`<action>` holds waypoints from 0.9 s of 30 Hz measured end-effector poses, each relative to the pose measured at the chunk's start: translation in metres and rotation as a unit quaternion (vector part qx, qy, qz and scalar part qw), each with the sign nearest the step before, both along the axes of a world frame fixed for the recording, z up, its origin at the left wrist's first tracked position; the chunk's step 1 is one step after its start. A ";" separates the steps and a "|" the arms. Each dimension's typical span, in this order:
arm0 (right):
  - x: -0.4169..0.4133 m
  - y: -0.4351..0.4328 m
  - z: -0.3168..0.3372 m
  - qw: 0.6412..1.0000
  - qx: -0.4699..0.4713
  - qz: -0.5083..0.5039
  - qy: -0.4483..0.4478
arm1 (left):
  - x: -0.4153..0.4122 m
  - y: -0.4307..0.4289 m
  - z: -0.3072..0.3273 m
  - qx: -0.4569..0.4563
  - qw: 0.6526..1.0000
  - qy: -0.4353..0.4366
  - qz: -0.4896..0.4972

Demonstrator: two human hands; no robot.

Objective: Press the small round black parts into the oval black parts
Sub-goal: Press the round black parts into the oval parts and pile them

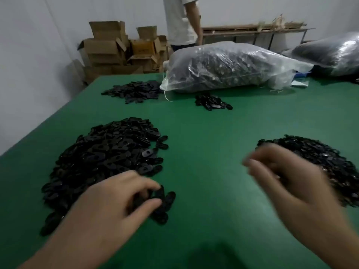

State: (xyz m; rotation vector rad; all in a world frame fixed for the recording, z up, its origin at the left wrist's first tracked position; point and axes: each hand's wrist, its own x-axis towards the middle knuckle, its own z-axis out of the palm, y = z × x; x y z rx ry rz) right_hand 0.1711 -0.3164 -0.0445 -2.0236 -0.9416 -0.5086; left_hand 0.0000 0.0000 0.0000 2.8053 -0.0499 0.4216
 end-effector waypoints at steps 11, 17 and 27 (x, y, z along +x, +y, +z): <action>0.040 0.088 -0.049 0.996 -0.029 -0.043 0.078 | 0.076 -0.024 -0.060 0.060 0.990 0.114 0.053; 0.046 0.085 -0.049 0.991 -0.055 -0.075 0.099 | 0.117 0.003 -0.064 0.037 0.987 0.087 0.126; 0.048 0.077 -0.039 0.979 -0.146 -0.135 0.032 | 0.162 0.003 -0.046 0.050 0.987 0.090 0.127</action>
